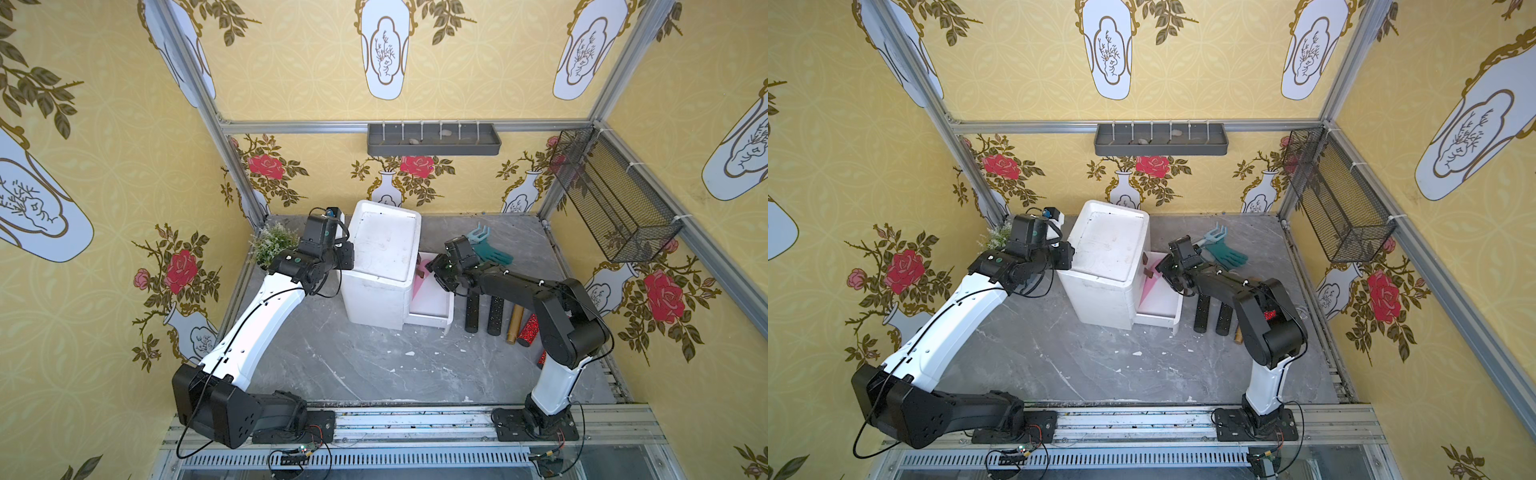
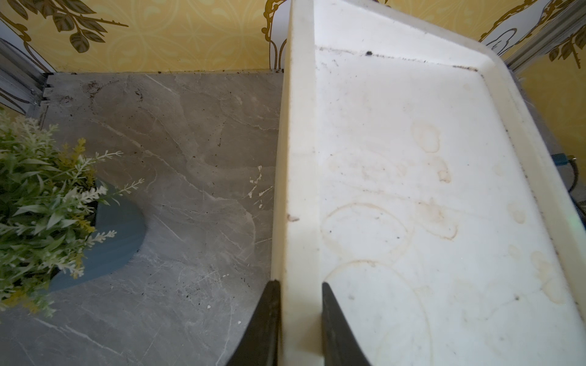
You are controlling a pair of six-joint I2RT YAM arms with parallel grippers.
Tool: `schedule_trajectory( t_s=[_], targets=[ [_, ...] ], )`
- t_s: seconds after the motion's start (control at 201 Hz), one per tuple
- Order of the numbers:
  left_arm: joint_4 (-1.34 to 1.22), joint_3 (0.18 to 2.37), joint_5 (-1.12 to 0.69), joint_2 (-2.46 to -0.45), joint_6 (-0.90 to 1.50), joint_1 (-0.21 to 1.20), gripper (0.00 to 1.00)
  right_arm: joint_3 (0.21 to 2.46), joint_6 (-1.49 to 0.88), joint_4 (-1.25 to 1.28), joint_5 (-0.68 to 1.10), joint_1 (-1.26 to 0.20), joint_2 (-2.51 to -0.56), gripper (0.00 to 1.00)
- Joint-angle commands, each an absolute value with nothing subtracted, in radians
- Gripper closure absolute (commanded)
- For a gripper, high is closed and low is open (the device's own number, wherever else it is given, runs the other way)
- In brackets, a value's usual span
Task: Take the microphone out of the drawer
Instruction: Pick up the microphone from the drawer.
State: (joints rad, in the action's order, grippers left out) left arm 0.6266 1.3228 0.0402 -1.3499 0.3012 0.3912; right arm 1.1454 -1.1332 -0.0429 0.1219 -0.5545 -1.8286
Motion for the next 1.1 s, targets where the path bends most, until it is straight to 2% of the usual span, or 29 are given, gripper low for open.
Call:
schedule_trajectory(
  t_s=[0.0,0.473,0.787,1.09],
  targets=[
    [0.705,1.304,-0.023,-1.361,0.33,0.393,1.0,1.165,-1.155,-0.003,0.127,-0.561,-1.853,0.39],
    [0.696,1.292,-0.021,-1.351,0.333,0.392,1.0,1.238,-1.176,-0.051,0.158,-0.59,-1.952,0.39],
    [0.691,1.293,-0.023,-1.351,0.334,0.393,1.0,1.317,-1.137,-0.169,0.15,-0.603,-2.017,0.4],
    [0.692,1.292,-0.021,-1.351,0.335,0.393,1.0,1.352,-1.074,-0.259,0.084,-0.614,-2.022,0.48]
  ],
)
